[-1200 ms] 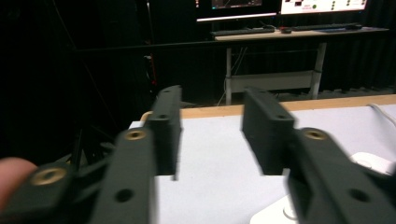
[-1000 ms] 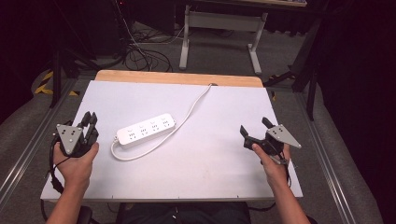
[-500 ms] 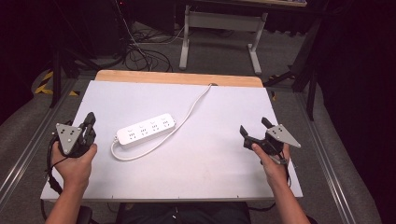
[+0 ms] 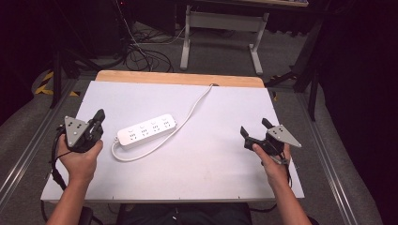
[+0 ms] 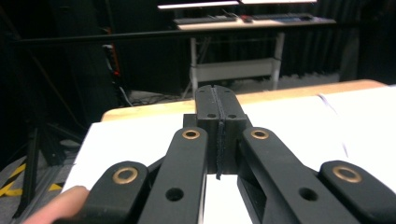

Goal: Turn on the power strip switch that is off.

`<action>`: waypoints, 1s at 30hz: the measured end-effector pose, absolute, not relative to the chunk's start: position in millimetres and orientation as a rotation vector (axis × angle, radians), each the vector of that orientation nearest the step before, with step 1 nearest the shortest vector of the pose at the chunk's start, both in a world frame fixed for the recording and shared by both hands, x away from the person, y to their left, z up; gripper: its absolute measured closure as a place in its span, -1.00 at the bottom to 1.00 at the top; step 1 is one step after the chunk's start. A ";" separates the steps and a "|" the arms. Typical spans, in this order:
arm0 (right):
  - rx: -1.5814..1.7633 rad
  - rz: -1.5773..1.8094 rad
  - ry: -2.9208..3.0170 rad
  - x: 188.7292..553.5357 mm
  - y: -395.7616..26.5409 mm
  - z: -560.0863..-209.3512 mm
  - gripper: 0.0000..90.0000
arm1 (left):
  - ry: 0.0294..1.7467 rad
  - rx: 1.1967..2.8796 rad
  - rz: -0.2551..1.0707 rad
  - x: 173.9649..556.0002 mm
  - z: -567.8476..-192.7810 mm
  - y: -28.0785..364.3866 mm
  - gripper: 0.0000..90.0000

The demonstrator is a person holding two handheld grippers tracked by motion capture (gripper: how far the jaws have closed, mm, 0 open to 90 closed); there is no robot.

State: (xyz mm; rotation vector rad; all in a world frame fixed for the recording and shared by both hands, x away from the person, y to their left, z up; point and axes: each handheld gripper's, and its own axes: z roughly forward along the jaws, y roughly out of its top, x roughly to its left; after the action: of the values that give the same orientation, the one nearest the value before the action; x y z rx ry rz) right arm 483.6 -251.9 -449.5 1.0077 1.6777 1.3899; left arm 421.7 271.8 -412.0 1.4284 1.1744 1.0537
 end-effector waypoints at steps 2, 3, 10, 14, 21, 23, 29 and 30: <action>1.008 1.389 1.679 483.7 -251.9 -449.6 -0.80 | 1.155 1.457 1.039 425.1 -410.4 265.8 1.00; 1.010 1.391 1.681 483.7 -251.8 -449.7 -0.80 | 1.144 1.477 1.035 426.7 -409.3 262.7 1.00; 1.017 1.392 1.689 485.2 -252.3 -450.3 -0.80 | 1.113 1.533 0.977 436.2 -404.6 249.9 1.00; 1.020 1.391 1.687 485.6 -252.7 -450.2 -0.80 | 1.103 1.567 0.946 440.0 -404.4 246.3 1.00; 1.024 1.390 1.692 486.1 -252.9 -450.5 -0.79 | 1.073 1.621 0.905 446.7 -402.9 237.2 1.00; 1.026 1.388 1.694 486.4 -253.0 -450.7 -0.79 | 1.064 1.641 0.895 449.6 -403.5 233.5 1.00; 1.033 1.389 1.694 487.0 -253.7 -450.7 -0.79 | 1.036 1.706 0.861 461.6 -404.7 223.1 1.00; 1.036 1.389 1.694 487.1 -254.0 -450.8 -0.79 | 1.032 1.712 0.860 463.3 -404.9 221.6 1.00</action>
State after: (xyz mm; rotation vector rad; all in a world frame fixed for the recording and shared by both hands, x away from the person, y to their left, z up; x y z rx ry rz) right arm 487.1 -254.0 -450.8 1.0357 1.6938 1.3887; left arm 463.3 221.6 -404.9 1.7123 1.0325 0.8596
